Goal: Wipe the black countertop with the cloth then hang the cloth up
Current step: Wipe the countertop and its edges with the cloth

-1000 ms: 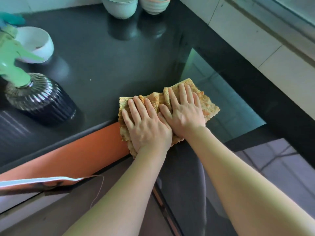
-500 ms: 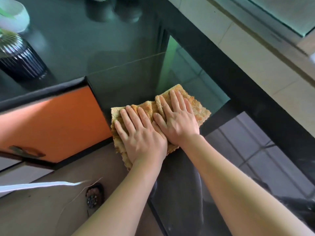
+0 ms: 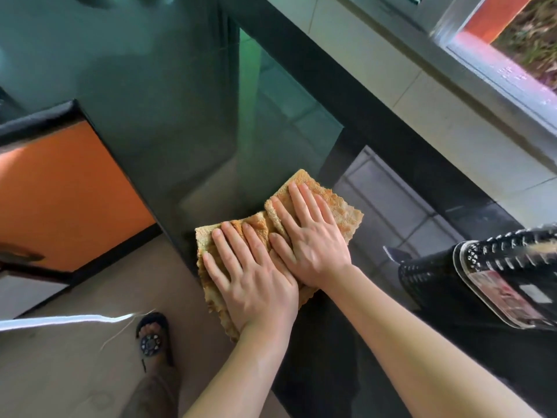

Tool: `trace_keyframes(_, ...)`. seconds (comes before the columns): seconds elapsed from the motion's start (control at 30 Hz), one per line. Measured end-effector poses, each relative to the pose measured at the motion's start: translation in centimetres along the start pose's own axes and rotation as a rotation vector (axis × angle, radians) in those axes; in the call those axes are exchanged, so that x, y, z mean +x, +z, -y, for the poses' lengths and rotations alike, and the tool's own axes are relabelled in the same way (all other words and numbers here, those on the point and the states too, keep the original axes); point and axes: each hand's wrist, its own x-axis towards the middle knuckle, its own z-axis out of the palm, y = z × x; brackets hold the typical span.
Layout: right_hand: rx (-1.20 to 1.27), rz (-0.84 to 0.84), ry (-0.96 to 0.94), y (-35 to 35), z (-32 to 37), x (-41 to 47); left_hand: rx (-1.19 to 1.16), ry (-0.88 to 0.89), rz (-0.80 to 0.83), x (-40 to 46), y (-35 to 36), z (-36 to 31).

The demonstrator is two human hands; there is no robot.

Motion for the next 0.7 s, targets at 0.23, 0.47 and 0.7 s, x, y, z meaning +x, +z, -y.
trace_keyframes(0.23,0.033,-0.014,0.045,0.8,-2.3,-8.5,-0.018,0.082,0.074,-7.4,1.2,-2.3)
trace_keyframes(0.47,0.005,-0.027,0.193,1.4,-5.1,-14.2,-0.006,0.193,0.134,-10.5,1.6,-5.3)
trace_keyframes(0.7,0.023,-0.103,0.424,1.5,-8.9,-15.6,-0.036,0.325,0.147,-9.3,2.6,-9.8)
